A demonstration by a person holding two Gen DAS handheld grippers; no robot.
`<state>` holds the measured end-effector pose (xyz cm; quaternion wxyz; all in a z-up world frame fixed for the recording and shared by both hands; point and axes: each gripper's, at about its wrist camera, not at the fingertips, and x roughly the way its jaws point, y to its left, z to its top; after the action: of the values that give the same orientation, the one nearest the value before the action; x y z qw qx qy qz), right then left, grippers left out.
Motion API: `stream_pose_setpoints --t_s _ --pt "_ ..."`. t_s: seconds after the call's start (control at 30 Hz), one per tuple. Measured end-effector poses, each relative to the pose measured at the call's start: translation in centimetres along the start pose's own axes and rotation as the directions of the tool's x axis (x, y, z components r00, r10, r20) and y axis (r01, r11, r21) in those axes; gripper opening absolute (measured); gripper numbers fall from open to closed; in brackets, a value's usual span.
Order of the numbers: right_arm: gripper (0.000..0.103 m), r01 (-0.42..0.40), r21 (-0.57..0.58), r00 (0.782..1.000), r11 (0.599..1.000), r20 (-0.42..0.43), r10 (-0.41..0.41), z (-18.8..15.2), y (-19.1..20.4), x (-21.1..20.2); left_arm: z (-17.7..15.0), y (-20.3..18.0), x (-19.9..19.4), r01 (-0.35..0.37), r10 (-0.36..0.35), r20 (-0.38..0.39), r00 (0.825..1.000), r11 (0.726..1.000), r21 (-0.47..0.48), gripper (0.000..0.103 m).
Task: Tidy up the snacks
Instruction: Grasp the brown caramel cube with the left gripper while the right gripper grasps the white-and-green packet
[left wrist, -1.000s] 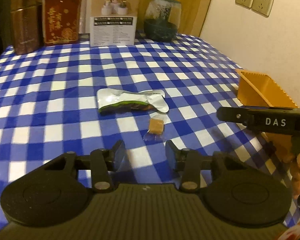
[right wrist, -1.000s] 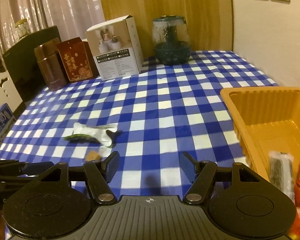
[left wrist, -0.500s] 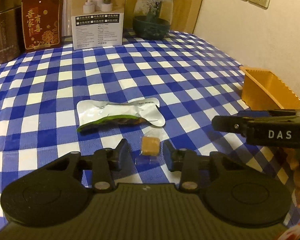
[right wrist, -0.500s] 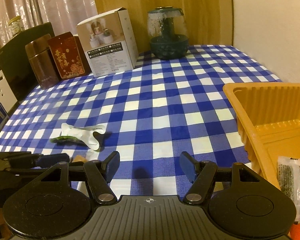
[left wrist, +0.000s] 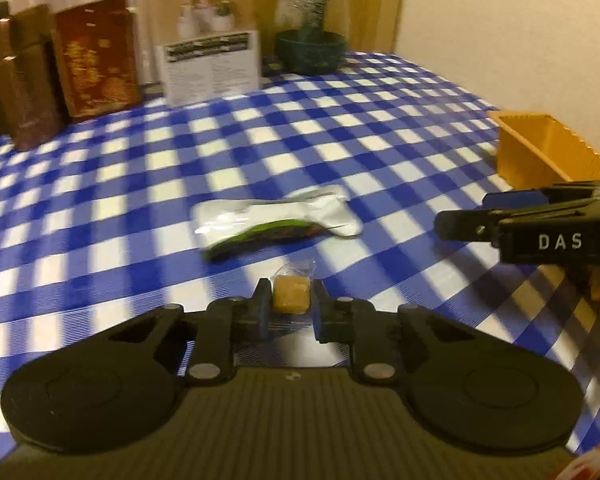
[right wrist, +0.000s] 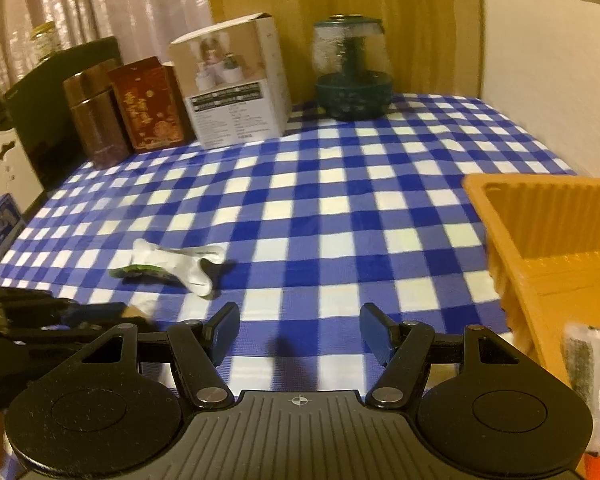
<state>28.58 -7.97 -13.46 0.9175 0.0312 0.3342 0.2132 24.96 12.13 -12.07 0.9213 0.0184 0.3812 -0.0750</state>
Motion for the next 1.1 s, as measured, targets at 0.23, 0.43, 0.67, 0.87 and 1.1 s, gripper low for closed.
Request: stream_pose_setpoints --t_s 0.23,0.43,0.67,0.87,1.1 --pt "0.067 -0.118 -0.23 0.99 0.966 0.045 0.132 2.2 3.1 1.3 -0.9 5.4 -2.2 -0.086 0.089 0.01 0.996 0.985 -0.147 0.018" --pt "0.067 -0.226 -0.456 0.973 0.861 -0.068 0.219 3.8 6.4 4.8 -1.4 7.5 -2.8 -0.118 0.122 0.01 0.992 0.971 -0.208 0.018" --pt "0.067 -0.308 -0.61 0.951 0.73 -0.207 0.228 4.2 8.6 8.4 -1.5 7.1 -2.4 -0.107 0.109 0.0 0.994 0.976 -0.189 0.018" --pt "0.05 -0.352 -0.632 0.932 0.691 -0.304 0.197 4.2 9.0 10.5 -1.6 6.9 -2.2 -0.098 0.099 -0.002 0.995 0.977 -0.191 0.018" --pt "0.029 -0.33 -0.502 0.928 0.8 -0.329 0.177 4.0 8.6 9.2 -1.5 6.3 -2.4 -0.073 0.075 0.004 0.997 0.98 -0.183 0.018"
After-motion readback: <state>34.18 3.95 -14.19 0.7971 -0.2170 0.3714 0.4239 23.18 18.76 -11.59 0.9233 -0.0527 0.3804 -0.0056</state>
